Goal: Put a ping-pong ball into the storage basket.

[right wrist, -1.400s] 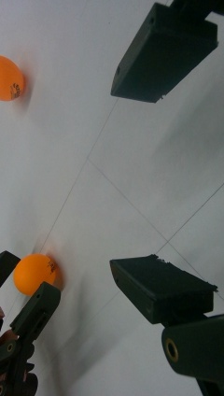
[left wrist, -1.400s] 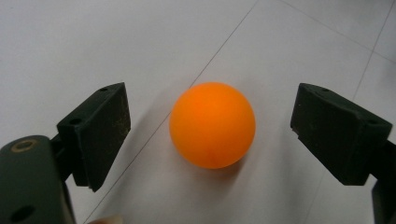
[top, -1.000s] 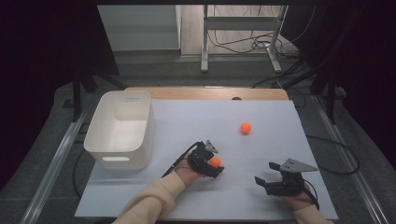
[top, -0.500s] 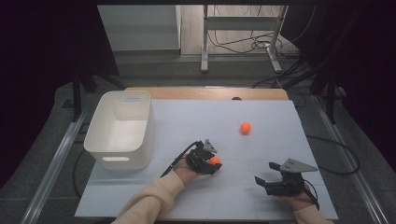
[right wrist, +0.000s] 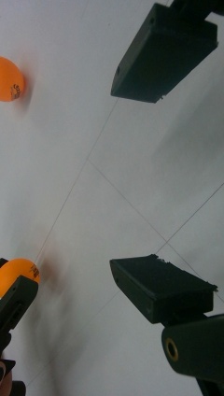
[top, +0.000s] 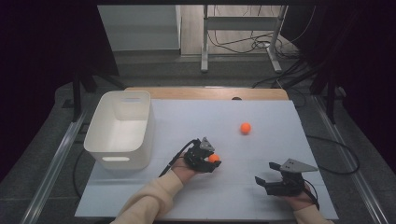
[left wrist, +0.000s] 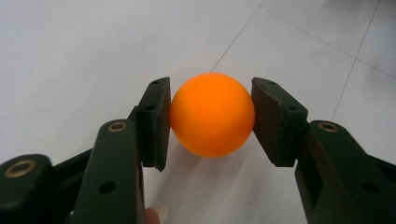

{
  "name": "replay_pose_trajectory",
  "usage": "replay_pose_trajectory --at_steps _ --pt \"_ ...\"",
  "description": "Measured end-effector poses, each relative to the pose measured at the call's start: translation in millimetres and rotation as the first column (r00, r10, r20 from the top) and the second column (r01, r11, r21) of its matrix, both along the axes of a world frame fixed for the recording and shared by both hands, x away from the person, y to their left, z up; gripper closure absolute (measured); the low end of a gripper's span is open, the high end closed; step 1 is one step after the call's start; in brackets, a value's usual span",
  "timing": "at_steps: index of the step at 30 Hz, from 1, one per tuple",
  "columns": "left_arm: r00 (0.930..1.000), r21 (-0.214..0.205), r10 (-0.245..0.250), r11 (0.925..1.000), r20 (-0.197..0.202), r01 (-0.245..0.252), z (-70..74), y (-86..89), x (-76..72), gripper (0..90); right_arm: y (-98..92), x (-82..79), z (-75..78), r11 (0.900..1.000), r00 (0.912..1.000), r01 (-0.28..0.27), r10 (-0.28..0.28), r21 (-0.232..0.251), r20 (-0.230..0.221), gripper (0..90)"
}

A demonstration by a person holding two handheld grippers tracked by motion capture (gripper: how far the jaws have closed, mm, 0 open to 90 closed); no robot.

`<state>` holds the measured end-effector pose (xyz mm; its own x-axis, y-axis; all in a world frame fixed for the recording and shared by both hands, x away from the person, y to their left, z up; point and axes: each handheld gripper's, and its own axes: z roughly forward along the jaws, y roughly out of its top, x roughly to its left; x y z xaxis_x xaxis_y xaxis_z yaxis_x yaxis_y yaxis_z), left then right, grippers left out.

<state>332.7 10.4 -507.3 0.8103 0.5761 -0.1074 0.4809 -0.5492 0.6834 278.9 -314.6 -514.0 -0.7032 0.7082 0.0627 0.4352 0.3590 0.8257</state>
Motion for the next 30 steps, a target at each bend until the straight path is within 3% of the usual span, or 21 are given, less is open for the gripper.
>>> replay_pose_trajectory --at_steps 18,30 --pt "0.9992 -0.035 0.013 0.9993 0.039 -0.012 9.7 6.5 -1.4 50.3 -0.4 0.2 0.1 1.0000 1.0000 0.000 0.000 0.001 0.000 15.5" --pt "0.9971 -0.083 0.028 0.9963 0.071 -0.022 20.9 12.3 -4.4 50.3 -0.3 -0.1 0.3 1.0000 1.0000 0.001 -0.001 -0.001 0.002 15.5"
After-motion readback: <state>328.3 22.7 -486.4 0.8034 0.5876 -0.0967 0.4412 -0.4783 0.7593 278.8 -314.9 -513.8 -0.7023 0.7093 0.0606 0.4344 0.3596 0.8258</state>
